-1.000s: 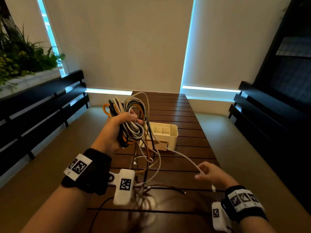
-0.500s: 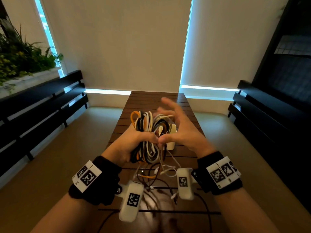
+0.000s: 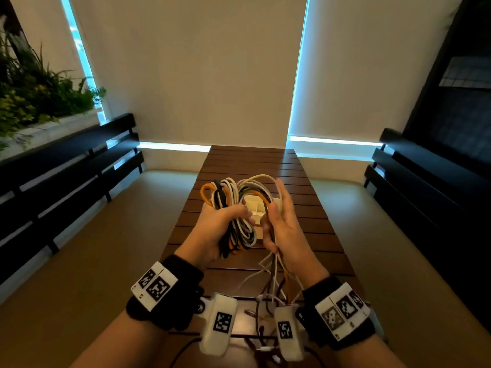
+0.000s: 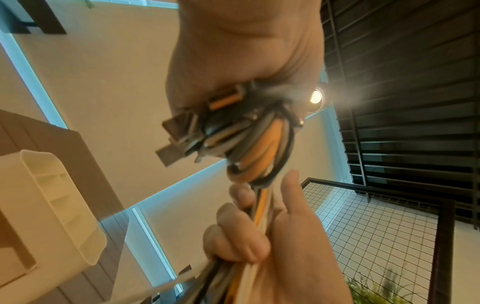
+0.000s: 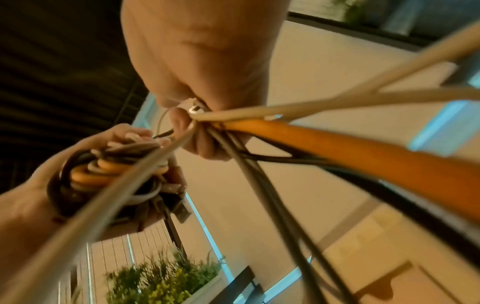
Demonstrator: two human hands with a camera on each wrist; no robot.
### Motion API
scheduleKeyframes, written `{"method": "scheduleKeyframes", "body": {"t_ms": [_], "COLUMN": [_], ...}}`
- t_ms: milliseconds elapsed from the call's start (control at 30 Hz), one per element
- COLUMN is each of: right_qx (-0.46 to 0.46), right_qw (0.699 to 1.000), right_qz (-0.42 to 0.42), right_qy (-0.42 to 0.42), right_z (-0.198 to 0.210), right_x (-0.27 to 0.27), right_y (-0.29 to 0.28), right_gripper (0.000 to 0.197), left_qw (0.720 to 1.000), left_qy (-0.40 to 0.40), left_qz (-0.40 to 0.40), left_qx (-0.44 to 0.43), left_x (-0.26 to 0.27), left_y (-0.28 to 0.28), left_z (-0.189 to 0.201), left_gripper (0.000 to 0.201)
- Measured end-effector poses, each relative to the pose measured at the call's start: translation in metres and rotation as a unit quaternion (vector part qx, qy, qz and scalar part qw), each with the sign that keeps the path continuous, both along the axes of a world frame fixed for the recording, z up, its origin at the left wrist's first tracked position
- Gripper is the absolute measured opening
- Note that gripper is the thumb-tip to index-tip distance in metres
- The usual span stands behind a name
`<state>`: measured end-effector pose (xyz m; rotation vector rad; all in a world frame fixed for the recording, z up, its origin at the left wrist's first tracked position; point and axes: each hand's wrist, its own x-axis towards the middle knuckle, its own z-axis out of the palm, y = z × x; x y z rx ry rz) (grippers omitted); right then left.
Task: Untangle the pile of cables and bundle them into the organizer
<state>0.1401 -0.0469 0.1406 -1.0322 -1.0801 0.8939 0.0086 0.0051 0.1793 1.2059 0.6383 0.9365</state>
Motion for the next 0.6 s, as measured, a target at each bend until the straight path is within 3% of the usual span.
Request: {"method": "scheduleKeyframes", "body": {"t_ms": [67,133,167,233,267,300,367,433,533,600], "right_qx": [-0.009,-0.003,-0.001,0.043,0.083,0.124,0.163,0.149,0.044,-0.038], "right_qw": [0.989,0.953,0.933,0.916,0.901,0.871,0.806,0.83,0.924,0.976], "right_qz": [-0.063,-0.163,-0.207,-0.254,-0.263,-0.262,-0.246,-0.232,-0.157,-0.049], "right_qy": [-0.134,-0.257,-0.296,-0.309,-0.334,-0.397,-0.513,-0.485,-0.346,-0.208], "right_z": [0.001,0.0,0.0,0.005,0.009,0.013,0.014,0.008,0.007,0.006], "right_x": [-0.001,0.004,0.008,0.011,0.011,0.01,0.008,0.01,0.008,0.002], "right_y": [-0.003,-0.002,-0.001,0.0,-0.001,-0.002,-0.001,0.002,-0.002,-0.005], "right_gripper": [0.036,0.023,0.034,0.079,0.092,0.095,0.081,0.062,0.025,0.02], "left_qw": [1.0,1.0,0.999,0.998,0.997,0.996,0.995,0.994,0.993,0.993], "left_qy": [0.001,0.01,0.02,0.039,0.044,0.043,0.044,0.047,0.057,0.059], "left_qz": [-0.005,-0.023,-0.032,-0.052,-0.059,-0.069,-0.082,-0.082,-0.075,-0.073], "left_qx": [-0.001,0.006,0.012,0.021,0.028,0.032,0.034,0.047,0.066,0.074], "left_x": [0.001,0.002,0.003,0.004,0.005,0.006,0.008,0.009,0.007,0.007], "left_y": [-0.001,-0.004,-0.006,-0.008,-0.009,-0.01,-0.011,-0.012,-0.011,-0.009], "left_z": [-0.001,0.0,0.0,-0.001,-0.001,-0.001,0.0,0.001,0.004,0.003], "left_gripper": [0.016,0.019,0.02,0.014,0.015,0.023,0.033,0.021,0.015,0.016]}}
